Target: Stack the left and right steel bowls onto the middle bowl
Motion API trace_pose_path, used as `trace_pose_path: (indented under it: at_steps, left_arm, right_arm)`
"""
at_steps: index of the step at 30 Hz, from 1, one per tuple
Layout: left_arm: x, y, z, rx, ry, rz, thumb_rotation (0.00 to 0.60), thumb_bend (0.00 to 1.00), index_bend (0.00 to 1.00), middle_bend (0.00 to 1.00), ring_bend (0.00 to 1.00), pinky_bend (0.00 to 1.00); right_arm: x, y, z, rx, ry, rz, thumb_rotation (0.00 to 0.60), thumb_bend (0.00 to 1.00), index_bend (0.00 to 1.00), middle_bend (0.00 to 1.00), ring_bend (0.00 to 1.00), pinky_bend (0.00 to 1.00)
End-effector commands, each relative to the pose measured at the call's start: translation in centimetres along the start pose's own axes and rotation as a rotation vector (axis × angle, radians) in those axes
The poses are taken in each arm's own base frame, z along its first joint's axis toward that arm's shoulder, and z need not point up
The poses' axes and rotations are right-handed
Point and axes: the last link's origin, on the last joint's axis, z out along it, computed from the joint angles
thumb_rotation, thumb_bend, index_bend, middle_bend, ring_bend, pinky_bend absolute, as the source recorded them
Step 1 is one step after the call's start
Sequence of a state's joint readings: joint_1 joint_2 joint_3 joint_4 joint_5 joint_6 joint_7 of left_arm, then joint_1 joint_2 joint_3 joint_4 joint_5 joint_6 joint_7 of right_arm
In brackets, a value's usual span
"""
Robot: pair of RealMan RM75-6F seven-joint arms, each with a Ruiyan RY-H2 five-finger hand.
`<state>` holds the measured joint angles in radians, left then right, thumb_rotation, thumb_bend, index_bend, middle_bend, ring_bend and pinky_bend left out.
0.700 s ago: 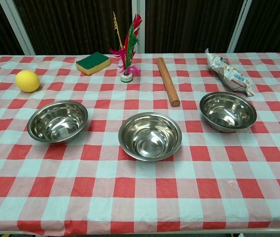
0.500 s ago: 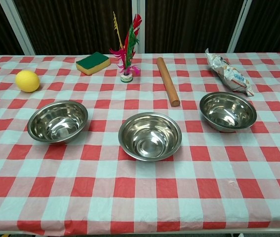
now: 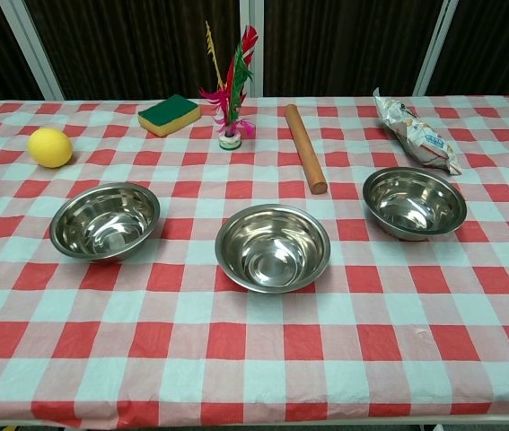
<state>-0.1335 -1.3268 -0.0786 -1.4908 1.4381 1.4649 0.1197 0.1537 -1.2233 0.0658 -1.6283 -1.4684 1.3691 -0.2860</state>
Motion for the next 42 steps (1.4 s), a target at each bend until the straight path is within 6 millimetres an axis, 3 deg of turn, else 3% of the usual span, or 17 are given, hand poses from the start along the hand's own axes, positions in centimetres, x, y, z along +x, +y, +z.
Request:
trace_pose_path:
  at_steps: [1,5,10,21,27,33,42]
  left_arm:
    - [0.0,0.0,-0.1,0.002,0.003,-0.006,0.600,0.15,0.20,0.28,0.21,0.32]
    - [0.2,-0.3,-0.5,0.007,0.010,-0.001,0.600,0.15,0.20,0.28,0.21,0.32]
    - [0.5,-0.8,-0.7,0.020,0.017,-0.005,0.600,0.15,0.20,0.28,0.21,0.32]
    - [0.2,-1.5,-0.6,0.027,0.008,-0.017,0.600,0.15,0.20,0.28,0.21,0.32]
    - [0.3,-1.9,-0.5,0.031,0.011,-0.020,0.600,0.15,0.20,0.28,0.21,0.32]
    - [0.3,-1.7,-0.4,0.022,0.009,-0.019,0.600,0.15,0.20,0.28,0.21,0.32]
    - [0.2,-1.8,-0.3,0.022,0.001,-0.013,0.600,0.15,0.20,0.28,0.21,0.32]
  right_arm:
    - [-0.7,-2.7,1.7,0.112,-0.037,-0.049,0.600,0.05,0.15,0.20,0.53,0.58]
    - [-1.4,-4.7,4.1,0.166,-0.079,-0.068,0.600,0.09,0.17,0.21,0.63,0.67]
    - [-2.7,-6.7,6.3,0.211,-0.114,-0.148,0.600,0.10,0.19,0.22,0.66,0.69]
    - [-5.3,-9.0,8.0,0.246,-0.168,-0.181,0.600,0.11,0.25,0.27,0.67,0.69]
    - [-4.5,-10.3,8.4,0.275,-0.103,-0.153,0.600,0.12,0.28,0.30,0.60,0.68]
    - [-4.9,-10.8,8.9,0.301,-0.104,-0.168,0.600,0.12,0.30,0.31,0.41,0.56]
    - [-6.2,-11.5,10.0,0.318,-0.129,-0.184,0.600,0.12,0.33,0.34,0.39,0.54]
